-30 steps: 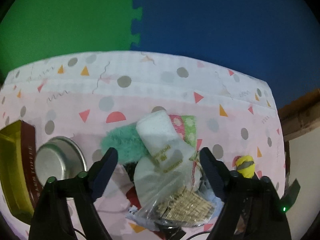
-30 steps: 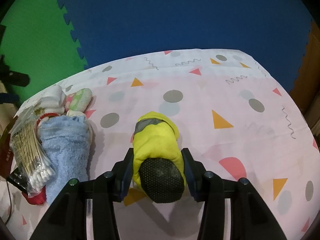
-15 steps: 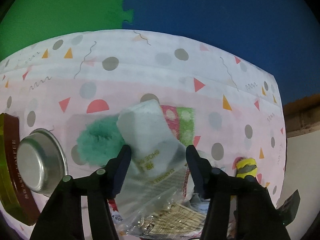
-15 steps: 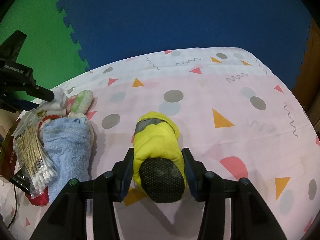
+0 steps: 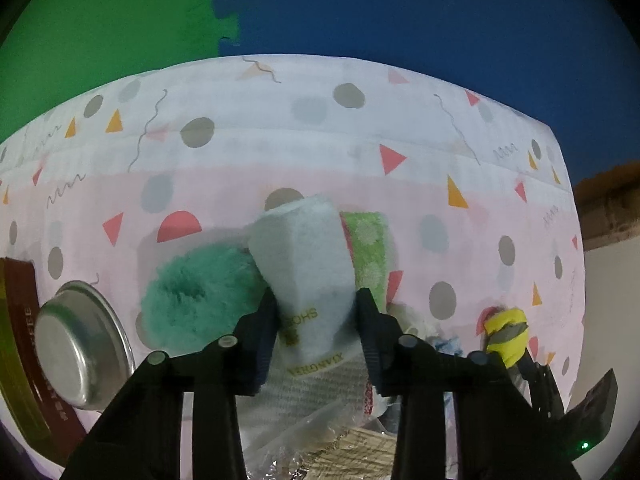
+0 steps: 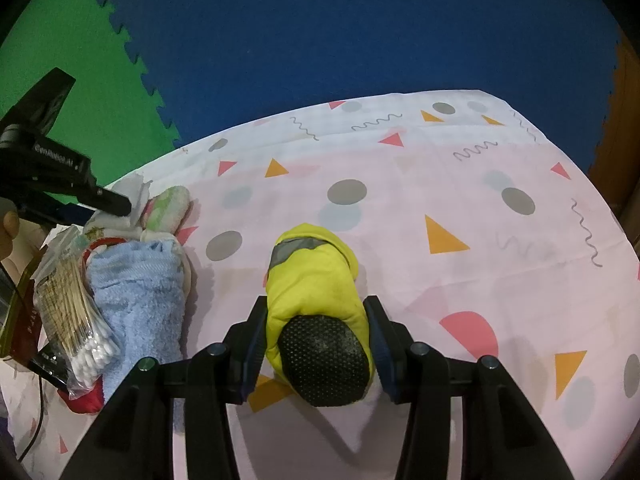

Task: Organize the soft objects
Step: 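Grasp the white folded sock with the left gripper while right holds sock ball, then carry the white sock into the gold tin tray and open left gripper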

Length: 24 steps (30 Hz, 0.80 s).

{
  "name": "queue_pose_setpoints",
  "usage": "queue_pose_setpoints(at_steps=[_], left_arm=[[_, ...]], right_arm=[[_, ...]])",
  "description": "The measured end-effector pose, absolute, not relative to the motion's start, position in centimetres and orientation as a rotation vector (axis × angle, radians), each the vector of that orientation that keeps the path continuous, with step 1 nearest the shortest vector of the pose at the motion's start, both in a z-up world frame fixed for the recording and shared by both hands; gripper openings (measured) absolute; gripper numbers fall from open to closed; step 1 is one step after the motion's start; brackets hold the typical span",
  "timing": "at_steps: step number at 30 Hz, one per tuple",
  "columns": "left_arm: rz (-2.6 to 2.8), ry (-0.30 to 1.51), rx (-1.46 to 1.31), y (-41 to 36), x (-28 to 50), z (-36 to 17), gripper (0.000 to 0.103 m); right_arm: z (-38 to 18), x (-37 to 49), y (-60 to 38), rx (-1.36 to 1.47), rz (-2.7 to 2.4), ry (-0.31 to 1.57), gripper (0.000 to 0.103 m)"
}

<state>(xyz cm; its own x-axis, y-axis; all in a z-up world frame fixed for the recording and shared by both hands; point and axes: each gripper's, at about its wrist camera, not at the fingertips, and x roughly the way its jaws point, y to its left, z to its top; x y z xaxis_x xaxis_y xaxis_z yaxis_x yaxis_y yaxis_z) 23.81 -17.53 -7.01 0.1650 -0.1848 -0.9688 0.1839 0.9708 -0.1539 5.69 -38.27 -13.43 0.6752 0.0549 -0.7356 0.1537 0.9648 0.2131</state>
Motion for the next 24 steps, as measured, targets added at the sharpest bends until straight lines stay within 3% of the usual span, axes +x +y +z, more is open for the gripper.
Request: queue_pose_setpoints(at_steps=[5,24], left_arm=[[-0.293,1.351,0.022,-17.7,23.4,-6.2,0.029],[-0.276,1.207,0.070,-12.8,20.0,0.7,0.029]], right_arm=[[-13.4,5.7,-38.3,0.268,-0.056,0.830,0.048],[-13.4,5.8,-38.3,0.262,-0.059,0.833,0.048]])
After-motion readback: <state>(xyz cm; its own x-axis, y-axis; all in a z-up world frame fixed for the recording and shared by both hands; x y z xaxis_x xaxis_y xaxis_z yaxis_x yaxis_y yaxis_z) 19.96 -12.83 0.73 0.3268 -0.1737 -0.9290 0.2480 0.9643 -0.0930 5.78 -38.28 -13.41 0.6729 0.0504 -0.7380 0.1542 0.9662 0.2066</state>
